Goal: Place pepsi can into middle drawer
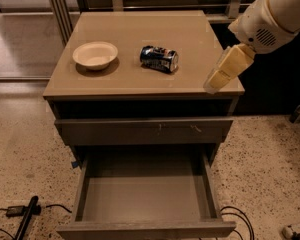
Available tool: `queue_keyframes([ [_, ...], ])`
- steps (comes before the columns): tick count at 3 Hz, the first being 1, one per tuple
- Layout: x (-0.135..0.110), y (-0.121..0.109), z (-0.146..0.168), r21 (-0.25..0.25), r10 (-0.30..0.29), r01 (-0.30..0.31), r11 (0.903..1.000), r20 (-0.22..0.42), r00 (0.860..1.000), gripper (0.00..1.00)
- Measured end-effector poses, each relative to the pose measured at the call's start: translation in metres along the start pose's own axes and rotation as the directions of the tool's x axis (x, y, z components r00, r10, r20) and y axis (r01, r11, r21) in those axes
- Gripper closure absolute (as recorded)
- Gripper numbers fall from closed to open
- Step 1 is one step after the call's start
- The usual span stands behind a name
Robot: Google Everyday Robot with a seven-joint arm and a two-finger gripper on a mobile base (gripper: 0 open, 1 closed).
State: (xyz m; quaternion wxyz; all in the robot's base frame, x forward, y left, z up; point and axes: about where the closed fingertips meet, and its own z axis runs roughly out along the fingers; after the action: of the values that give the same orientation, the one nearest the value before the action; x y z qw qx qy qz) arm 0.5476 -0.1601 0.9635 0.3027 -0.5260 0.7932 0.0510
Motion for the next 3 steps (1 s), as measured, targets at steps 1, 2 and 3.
queue_keyframes([
  [1,-0.0058,-0.0057,0.0139,0.036,0.048,-0.049,0.9981,0.032,0.998,0.0],
  [2,-0.0074,-0.0072,0.0141,0.042,0.05,-0.051,0.9978,0.037,0.998,0.0],
  [3,-0.0142,-0.0063,0.0176,0.036,0.041,-0.044,0.9984,0.069,0.997,0.0],
])
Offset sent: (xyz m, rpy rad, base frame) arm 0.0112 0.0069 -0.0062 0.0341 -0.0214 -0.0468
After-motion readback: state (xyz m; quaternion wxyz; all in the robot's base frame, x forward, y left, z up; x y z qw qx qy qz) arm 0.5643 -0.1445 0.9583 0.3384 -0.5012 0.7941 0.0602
